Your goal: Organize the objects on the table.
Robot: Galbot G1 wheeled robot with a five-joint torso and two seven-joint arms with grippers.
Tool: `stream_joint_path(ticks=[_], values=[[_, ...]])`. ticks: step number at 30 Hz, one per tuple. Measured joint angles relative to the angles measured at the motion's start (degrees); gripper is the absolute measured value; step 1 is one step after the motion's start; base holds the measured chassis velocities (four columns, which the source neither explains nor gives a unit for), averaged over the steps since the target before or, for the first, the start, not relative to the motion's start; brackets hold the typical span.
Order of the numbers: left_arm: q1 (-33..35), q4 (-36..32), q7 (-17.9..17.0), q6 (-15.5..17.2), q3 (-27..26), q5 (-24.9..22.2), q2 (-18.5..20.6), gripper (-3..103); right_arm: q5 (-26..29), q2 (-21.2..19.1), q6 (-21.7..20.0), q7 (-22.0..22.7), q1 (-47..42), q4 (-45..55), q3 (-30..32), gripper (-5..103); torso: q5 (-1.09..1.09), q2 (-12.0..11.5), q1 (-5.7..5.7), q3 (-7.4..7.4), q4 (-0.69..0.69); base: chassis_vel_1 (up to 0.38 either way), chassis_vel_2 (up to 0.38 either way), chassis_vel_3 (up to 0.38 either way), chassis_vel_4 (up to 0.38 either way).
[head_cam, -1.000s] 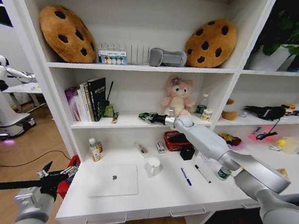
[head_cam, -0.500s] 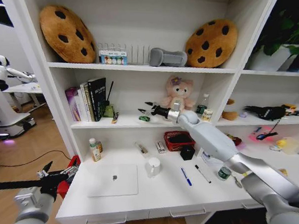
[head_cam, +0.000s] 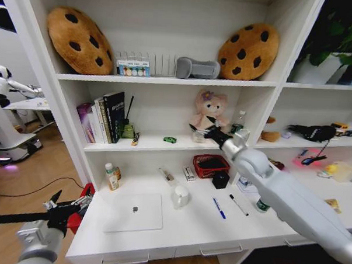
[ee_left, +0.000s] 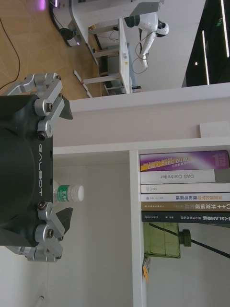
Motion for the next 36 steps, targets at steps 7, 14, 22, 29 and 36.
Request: stream_joint_path(ticks=[7,14,22,29,36], values=[[0.0,0.0,0.0,0.0,0.0,0.0,0.0,100,-9.4,8.5,2.3,-2.1,-38.2,5.0,31.3,100,0.00,0.0,-0.01,0.00,-0.02,0.000,0.000,0.000,0.000],[0.0,0.0,0.0,0.0,0.0,0.0,0.0,100,-12.8,18.3,4.1,-3.9,-49.5,6.5,32.2,100,-0.01,0.0,0.01,0.01,-0.01,0.000,0.000,0.000,0.000],[0.0,0.0,0.0,0.0,0.0,0.0,0.0,100,-16.3,23.4,3.3,-0.1,-43.9,-0.9,17.1,100,0.00,0.0,0.01,0.02,0.02,0.000,0.000,0.000,0.000],[0.0,0.0,0.0,0.0,0.0,0.0,0.0,100,-11.6,21.4,-1.9,4.6,-34.6,-8.2,8.1,100,-0.01,0.0,0.02,0.02,0.02,0.000,0.000,0.000,0.000],[0.0,0.0,0.0,0.0,0.0,0.0,0.0,100,-9.2,19.8,-4.4,4.8,-29.6,-12.9,3.8,100,-0.01,0.0,0.02,0.02,0.00,0.000,0.000,0.000,0.000]])
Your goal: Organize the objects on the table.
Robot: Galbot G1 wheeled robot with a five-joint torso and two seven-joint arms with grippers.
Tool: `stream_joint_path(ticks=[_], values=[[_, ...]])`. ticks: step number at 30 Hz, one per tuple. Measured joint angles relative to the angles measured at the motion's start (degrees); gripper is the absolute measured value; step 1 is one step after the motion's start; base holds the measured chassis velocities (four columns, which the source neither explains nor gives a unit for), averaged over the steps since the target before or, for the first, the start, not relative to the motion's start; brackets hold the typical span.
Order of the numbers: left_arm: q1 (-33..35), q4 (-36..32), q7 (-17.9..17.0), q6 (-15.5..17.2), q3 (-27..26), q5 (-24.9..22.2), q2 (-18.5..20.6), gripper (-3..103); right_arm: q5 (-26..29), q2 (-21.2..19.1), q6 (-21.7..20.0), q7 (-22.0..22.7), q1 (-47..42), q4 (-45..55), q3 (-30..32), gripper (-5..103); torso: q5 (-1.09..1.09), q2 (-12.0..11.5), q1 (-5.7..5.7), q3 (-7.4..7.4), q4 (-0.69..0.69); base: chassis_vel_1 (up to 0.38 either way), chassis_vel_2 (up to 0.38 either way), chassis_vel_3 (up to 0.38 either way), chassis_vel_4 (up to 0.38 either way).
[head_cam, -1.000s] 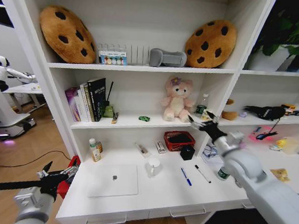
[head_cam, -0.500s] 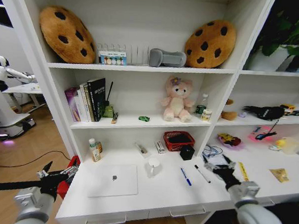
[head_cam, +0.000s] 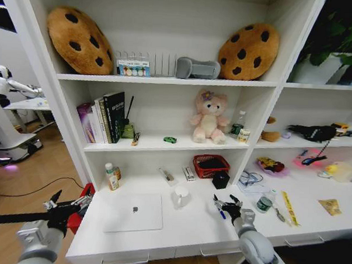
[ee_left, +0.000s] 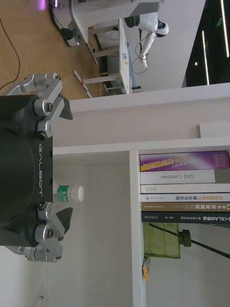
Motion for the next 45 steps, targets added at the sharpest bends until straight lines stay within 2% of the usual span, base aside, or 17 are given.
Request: stream_joint_path(ticks=[2,6,9,13,16,25,27,28,29,30,32,35,38,40,41,44,45], values=[[0.0,0.0,0.0,0.0,0.0,0.0,0.0,100,2.8,-1.1,-1.8,-0.9,3.1,-2.5,-2.5,100,0.00,0.0,0.00,0.00,0.01,0.000,0.000,0.000,0.000],[0.0,0.0,0.0,0.0,0.0,0.0,0.0,100,5.3,-1.8,-3.4,-1.7,5.1,-4.0,-3.9,100,0.01,0.0,0.00,0.00,0.01,0.000,0.000,0.000,0.000],[0.0,0.0,0.0,0.0,0.0,0.0,0.0,100,9.5,-2.4,-5.5,-2.1,7.3,-5.0,-4.7,100,0.01,0.0,0.00,0.00,0.01,0.000,0.000,0.000,0.000],[0.0,0.0,0.0,0.0,0.0,0.0,0.0,100,10.5,-2.7,-6.2,-2.8,7.4,-5.6,-4.7,101,0.00,0.0,0.00,0.00,0.00,0.000,0.000,0.000,0.000],[0.0,0.0,0.0,0.0,0.0,0.0,0.0,100,10.4,-3.0,-6.3,-5.0,7.7,-7.5,-4.7,93,0.02,0.0,0.00,-0.01,0.00,0.000,0.000,0.000,0.000],[0.0,0.0,0.0,0.0,0.0,0.0,0.0,100,10.3,-3.8,-6.4,-6.8,11.5,-11.7,-6.7,90,0.01,0.0,-0.01,-0.01,0.00,0.000,0.000,0.000,0.000],[0.0,0.0,0.0,0.0,0.0,0.0,0.0,100,10.4,-3.8,-6.5,-6.8,11.9,-11.8,-7.1,86,0.02,0.0,-0.01,-0.01,0.01,0.000,0.000,0.000,0.000],[0.0,0.0,0.0,0.0,0.0,0.0,0.0,100,10.5,-4.0,-6.6,-6.9,12.1,-11.7,-7.3,80,0.01,0.0,-0.01,-0.01,0.01,0.000,0.000,0.000,0.000],[0.0,0.0,0.0,0.0,0.0,0.0,0.0,100,10.7,-4.0,-6.8,-7.0,12.1,-11.5,-7.4,80,0.00,0.0,-0.01,-0.01,0.01,0.000,0.000,0.000,0.000],[0.0,0.0,0.0,0.0,0.0,0.0,0.0,100,11.0,-4.1,-7.0,-7.0,11.9,-11.2,-7.6,71,0.00,0.0,-0.01,-0.01,0.00,0.000,0.000,0.000,0.000],[0.0,0.0,0.0,0.0,0.0,0.0,0.0,100,11.1,-4.1,-7.1,-7.0,11.7,-11.2,-7.6,71,0.01,0.0,-0.01,-0.01,0.01,0.000,0.000,0.000,0.000],[0.0,0.0,0.0,0.0,0.0,0.0,0.0,100,11.0,-4.1,-7.3,-6.8,11.2,-11.0,-7.6,55,-0.01,0.0,-0.01,-0.01,0.00,0.000,0.000,0.000,0.000],[0.0,0.0,0.0,0.0,0.0,0.0,0.0,100,11.1,-4.1,-7.4,-6.7,11.0,-10.9,-7.5,49,0.00,0.0,-0.01,-0.01,0.00,0.000,0.000,0.000,0.000],[0.0,0.0,0.0,0.0,0.0,0.0,0.0,100,11.2,-4.2,-7.5,-6.6,10.8,-10.8,-7.3,39,0.00,0.0,-0.01,-0.01,0.00,0.000,0.000,0.000,0.000],[0.0,0.0,0.0,0.0,0.0,0.0,0.0,100,11.2,-4.2,-7.5,-6.6,10.8,-10.8,-7.3,39,0.00,0.0,-0.01,-0.01,0.00,0.000,0.000,0.000,0.000],[0.0,0.0,0.0,0.0,0.0,0.0,0.0,100,11.6,-4.6,-7.8,-6.4,10.7,-10.4,-7.2,22,0.01,0.0,-0.01,-0.01,0.01,0.000,0.000,0.000,0.000],[0.0,0.0,0.0,0.0,0.0,0.0,0.0,100,11.6,-4.6,-7.8,-6.4,10.7,-10.4,-7.2,22,0.01,0.0,-0.01,-0.01,0.01,0.000,0.000,0.000,0.000]])
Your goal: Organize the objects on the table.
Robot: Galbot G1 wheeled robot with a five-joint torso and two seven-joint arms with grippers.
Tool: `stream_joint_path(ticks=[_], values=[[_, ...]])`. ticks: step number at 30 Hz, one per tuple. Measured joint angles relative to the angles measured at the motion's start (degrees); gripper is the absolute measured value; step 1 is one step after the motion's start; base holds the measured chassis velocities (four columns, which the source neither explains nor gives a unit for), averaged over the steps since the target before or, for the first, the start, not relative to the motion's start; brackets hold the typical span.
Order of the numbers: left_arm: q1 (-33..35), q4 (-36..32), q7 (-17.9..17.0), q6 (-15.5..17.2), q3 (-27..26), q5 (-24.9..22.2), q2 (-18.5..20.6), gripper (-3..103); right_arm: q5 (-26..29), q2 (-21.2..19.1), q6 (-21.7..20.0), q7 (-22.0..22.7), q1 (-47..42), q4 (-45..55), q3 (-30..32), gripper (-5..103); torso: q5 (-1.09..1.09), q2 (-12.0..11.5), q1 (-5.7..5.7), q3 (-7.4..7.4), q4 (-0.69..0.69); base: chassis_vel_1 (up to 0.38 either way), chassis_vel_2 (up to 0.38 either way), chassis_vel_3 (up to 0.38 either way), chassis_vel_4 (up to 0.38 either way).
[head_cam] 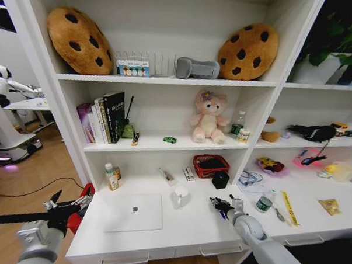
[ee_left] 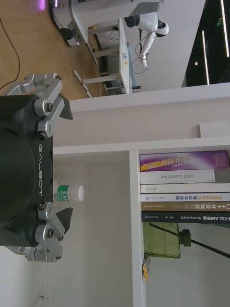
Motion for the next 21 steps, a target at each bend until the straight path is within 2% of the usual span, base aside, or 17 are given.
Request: stream_joint_path(ticks=[1,2,9,12,13,17,18,20,21], values=[[0.0,0.0,0.0,0.0,0.0,0.0,0.0,100,0.0,-0.1,-0.1,0.0,0.0,0.1,0.0,22,0.00,0.0,0.00,0.00,0.00,0.000,0.000,0.000,0.000],[0.0,0.0,0.0,0.0,0.0,0.0,0.0,100,-0.1,-0.4,-0.2,-0.1,0.0,0.3,0.1,13,0.00,0.0,0.00,0.00,0.00,0.000,0.000,0.000,0.000],[0.0,0.0,0.0,0.0,0.0,0.0,0.0,100,-1.7,-0.9,0.2,-0.5,-0.1,1.9,1.4,13,0.01,0.0,0.00,0.00,0.00,0.000,0.000,0.000,0.000],[0.0,0.0,0.0,0.0,0.0,0.0,0.0,100,-3.0,-1.0,2.0,-1.2,-0.7,4.1,2.6,13,0.00,0.0,0.00,0.00,0.00,0.000,0.000,0.000,0.000],[0.0,0.0,0.0,0.0,0.0,0.0,0.0,100,-5.9,-1.2,6.9,-2.8,-1.4,6.2,4.0,13,0.00,0.0,0.00,0.00,-0.01,0.000,0.000,0.000,0.000],[0.0,0.0,0.0,0.0,0.0,0.0,0.0,100,-15.6,-1.7,20.2,-6.9,-0.7,6.5,6.8,13,-0.01,0.0,0.00,0.00,-0.01,0.000,0.000,0.000,0.000],[0.0,0.0,0.0,0.0,0.0,0.0,0.0,100,-15.6,-1.7,20.2,-6.9,-0.7,6.5,6.8,13,-0.01,0.0,0.00,0.00,-0.01,0.000,0.000,0.000,0.000],[0.0,0.0,0.0,0.0,0.0,0.0,0.0,100,-18.8,-1.6,27.4,-7.4,2.6,1.6,6.8,13,0.00,0.0,0.00,0.00,-0.01,0.000,0.000,0.000,0.000],[0.0,0.0,0.0,0.0,0.0,0.0,0.0,100,-18.8,-1.6,27.4,-7.4,2.6,1.6,6.8,13,0.00,0.0,0.00,0.00,-0.01,0.000,0.000,0.000,0.000]])
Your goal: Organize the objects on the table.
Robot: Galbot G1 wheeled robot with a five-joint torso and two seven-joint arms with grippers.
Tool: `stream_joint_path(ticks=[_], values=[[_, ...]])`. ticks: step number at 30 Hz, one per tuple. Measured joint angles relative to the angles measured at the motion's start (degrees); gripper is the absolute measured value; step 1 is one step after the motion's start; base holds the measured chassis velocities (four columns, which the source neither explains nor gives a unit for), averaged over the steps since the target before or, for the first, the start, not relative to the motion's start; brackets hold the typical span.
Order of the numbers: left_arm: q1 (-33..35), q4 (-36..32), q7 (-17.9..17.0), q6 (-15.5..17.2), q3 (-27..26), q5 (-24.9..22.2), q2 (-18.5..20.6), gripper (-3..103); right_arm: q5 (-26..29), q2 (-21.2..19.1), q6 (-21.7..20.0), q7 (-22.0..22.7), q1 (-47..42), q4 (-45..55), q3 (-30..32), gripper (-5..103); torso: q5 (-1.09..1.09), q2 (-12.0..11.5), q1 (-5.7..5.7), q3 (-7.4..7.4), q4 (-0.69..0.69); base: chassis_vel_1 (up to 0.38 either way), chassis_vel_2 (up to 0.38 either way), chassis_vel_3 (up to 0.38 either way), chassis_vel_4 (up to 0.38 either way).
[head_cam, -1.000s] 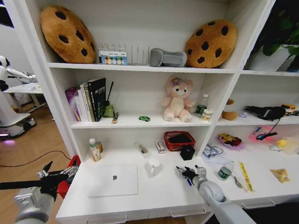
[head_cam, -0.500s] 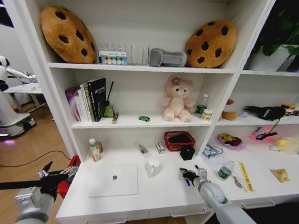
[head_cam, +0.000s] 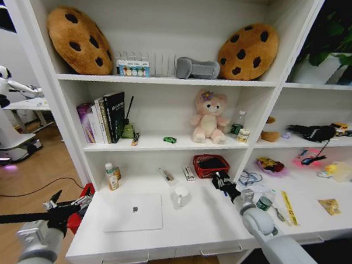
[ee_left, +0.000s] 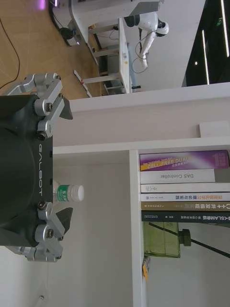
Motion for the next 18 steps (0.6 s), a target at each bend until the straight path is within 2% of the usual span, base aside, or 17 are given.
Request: stream_joint_path(ticks=[1,4,7,13,15,18], values=[[0.0,0.0,0.0,0.0,0.0,0.0,0.0,100,-0.6,0.3,2.1,0.0,1.9,-2.7,-0.5,13,0.01,0.0,0.00,0.00,0.00,0.000,0.000,0.000,0.000],[0.0,0.0,0.0,0.0,0.0,0.0,0.0,100,-0.6,0.9,4.0,0.4,4.5,-6.2,-1.6,13,0.00,0.0,0.00,0.01,0.00,0.000,0.000,0.000,0.000],[0.0,0.0,0.0,0.0,0.0,0.0,0.0,100,-1.7,2.4,7.8,1.2,8.2,-11.9,-3.1,13,0.00,0.0,0.00,0.00,0.01,0.000,0.000,0.000,0.000],[0.0,0.0,0.0,0.0,0.0,0.0,0.0,100,-2.7,3.5,11.7,1.9,10.5,-16.5,-4.2,13,-0.01,0.0,0.00,0.00,0.01,0.000,0.000,0.000,0.000],[0.0,0.0,0.0,0.0,0.0,0.0,0.0,100,-2.9,4.4,14.9,1.8,11.9,-20.1,-4.5,13,0.00,0.0,0.00,0.00,0.01,0.000,0.000,0.000,0.000],[0.0,0.0,0.0,0.0,0.0,0.0,0.0,100,-3.5,4.9,17.2,1.4,13.5,-23.2,-4.5,13,0.00,0.0,0.00,0.01,0.00,0.000,0.000,0.000,0.000]])
